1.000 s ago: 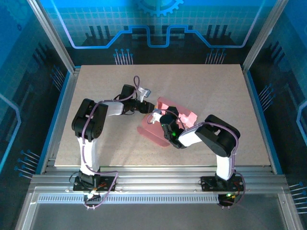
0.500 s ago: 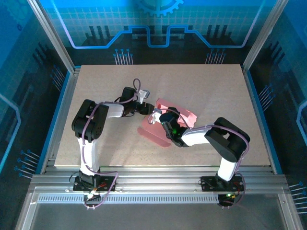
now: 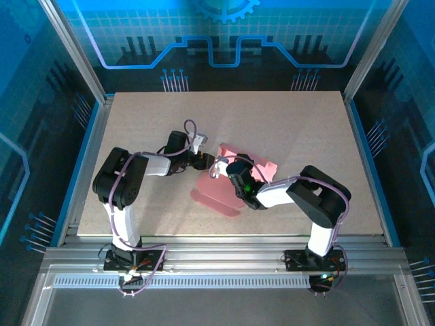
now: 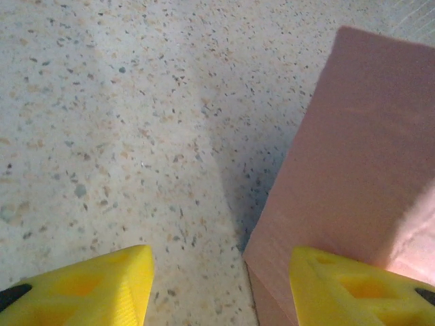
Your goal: Fold the paper box
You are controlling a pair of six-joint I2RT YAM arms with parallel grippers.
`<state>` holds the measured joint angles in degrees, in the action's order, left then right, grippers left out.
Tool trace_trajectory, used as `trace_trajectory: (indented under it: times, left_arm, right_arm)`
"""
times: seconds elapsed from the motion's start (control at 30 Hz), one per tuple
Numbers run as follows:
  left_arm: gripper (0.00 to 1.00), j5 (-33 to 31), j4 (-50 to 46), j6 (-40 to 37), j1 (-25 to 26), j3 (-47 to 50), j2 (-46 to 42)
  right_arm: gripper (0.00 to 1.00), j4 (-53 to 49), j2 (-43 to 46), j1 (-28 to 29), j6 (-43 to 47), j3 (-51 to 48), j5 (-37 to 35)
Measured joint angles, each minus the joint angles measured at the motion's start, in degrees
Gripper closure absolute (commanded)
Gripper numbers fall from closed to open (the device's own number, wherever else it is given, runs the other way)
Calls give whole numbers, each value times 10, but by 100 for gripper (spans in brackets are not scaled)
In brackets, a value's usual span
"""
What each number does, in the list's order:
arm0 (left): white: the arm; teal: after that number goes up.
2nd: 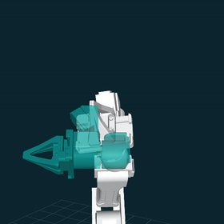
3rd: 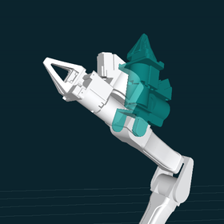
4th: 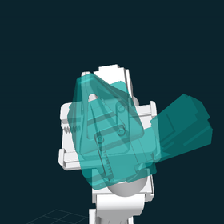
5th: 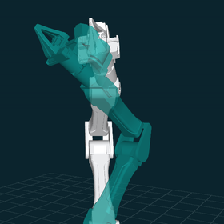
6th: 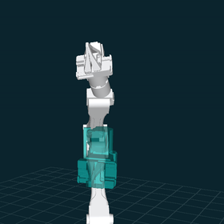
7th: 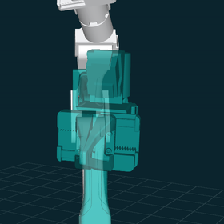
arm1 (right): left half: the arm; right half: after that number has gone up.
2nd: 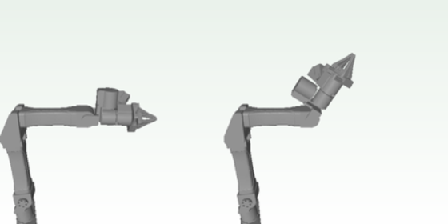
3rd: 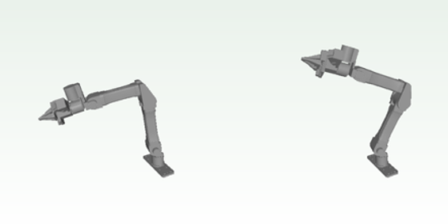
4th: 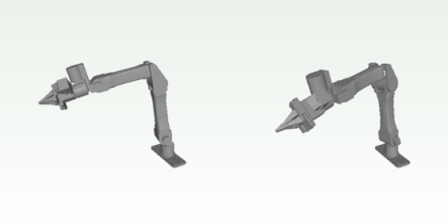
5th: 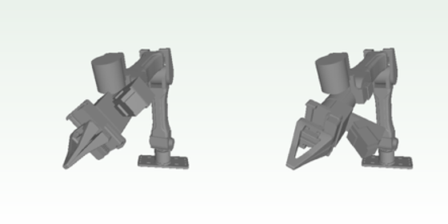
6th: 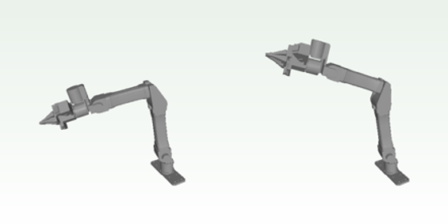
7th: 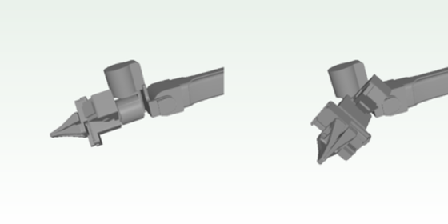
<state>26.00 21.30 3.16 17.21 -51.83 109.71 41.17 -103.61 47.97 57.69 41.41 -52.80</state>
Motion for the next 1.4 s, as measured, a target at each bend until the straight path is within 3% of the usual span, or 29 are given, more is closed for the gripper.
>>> trace_trajectory:
  times: [0.33, 0.57, 0.97, 1.4]
  left_arm:
    - [43, -18, 48, 45, -2, 84, -52]
    - [42, -17, 70, 71, -27, 120, -85]
    - [41, -7, 77, 90, -38, 120, -103]
    - [43, 4, 78, 85, -38, 128, -108]
  right_arm:
    - [100, 202, -97, 0, 134, -20, 8]
    - [100, 272, -111, 2, 192, -19, 34]
    - [100, 216, -33, 9, 204, -19, 41]
    - [100, 161, -13, 16, 225, -19, 59]
